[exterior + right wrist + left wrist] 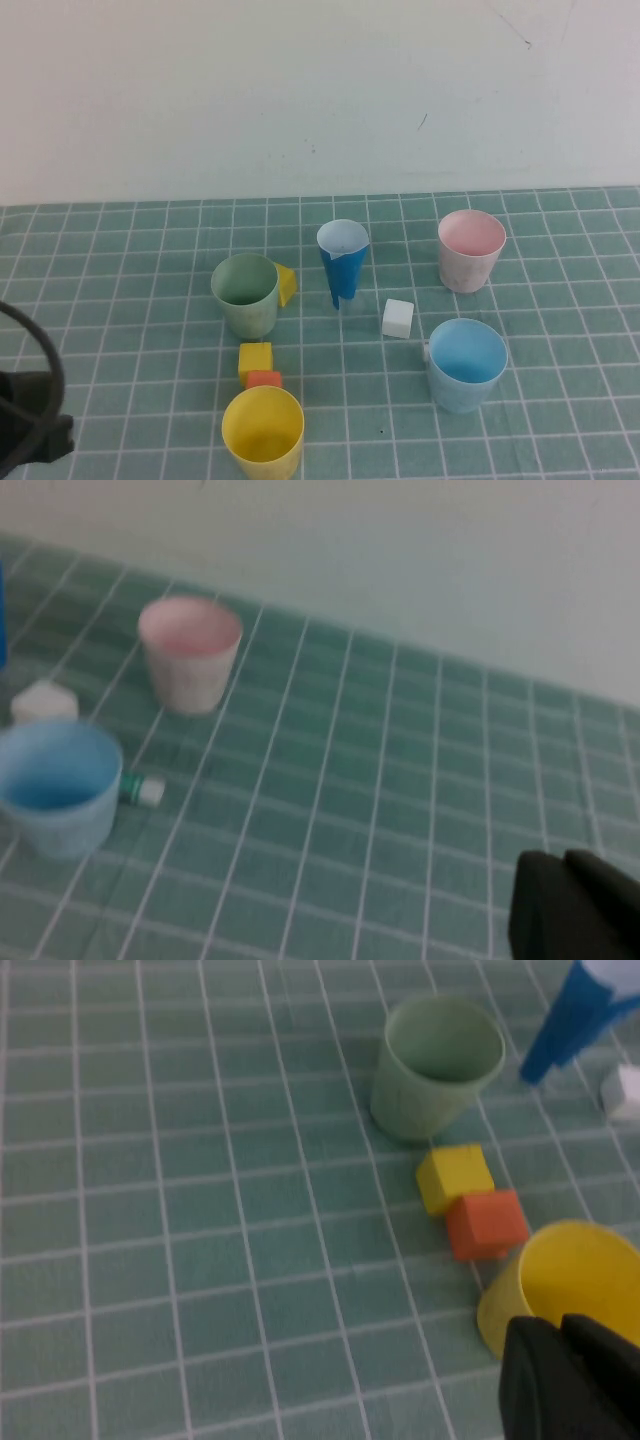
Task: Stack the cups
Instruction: Pick up the yellow cup
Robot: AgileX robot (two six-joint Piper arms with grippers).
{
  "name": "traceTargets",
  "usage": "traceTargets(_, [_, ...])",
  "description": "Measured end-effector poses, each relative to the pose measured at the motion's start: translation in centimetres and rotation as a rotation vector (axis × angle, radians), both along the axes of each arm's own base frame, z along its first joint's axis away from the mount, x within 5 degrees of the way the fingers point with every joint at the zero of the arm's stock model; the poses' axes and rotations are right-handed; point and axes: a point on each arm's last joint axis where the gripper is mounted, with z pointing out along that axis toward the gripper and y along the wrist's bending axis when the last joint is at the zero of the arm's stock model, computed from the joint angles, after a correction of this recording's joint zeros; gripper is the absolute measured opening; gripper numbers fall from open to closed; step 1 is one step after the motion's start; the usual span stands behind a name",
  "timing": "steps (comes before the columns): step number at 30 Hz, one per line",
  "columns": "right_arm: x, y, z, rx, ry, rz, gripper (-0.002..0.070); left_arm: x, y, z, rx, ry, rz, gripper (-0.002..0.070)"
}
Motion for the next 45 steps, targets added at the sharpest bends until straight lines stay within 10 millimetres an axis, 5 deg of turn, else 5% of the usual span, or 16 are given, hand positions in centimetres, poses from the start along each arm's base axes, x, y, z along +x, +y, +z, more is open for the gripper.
traceTargets(8, [2.2, 0.8, -2.3, -0.216, 0.222, 0.258, -0.0003, 3.2, -1.2, -2.8, -0.015, 0.211, -0.086, -0.0002])
traceTargets(14, [3.3, 1.1, -4.0, -0.180, 0.307, 0.299, -0.0003, 5.2, -2.9, -4.4, -0.112, 0.319, -0.205, -0.0002])
traceTargets(24, [4.0, 1.5, -6.8, -0.111, 0.394, 0.320, -0.0003, 7.9, -8.4, -4.3, 0.033, 0.318, -0.440, 0.0016])
traceTargets(27, [4.0, 1.5, -6.7, -0.111, 0.382, 0.321, -0.0003, 9.1, -9.3, -4.4, 0.070, 0.335, -0.445, 0.0099])
traceTargets(32, [4.1, 1.5, -6.7, -0.107, 0.374, 0.319, -0.0003, 11.2, -9.8, -5.5, 0.149, 0.365, -0.442, 0.0419])
traceTargets(35, [4.1, 1.6, -6.7, -0.104, 0.369, 0.317, -0.0003, 12.1, -9.9, -6.5, 0.206, 0.383, -0.454, 0.0541])
traceTargets(45, [4.3, 1.5, -6.6, -0.103, 0.354, 0.311, -0.0003, 14.3, -10.5, -12.0, 0.326, 0.479, -0.525, 0.0575])
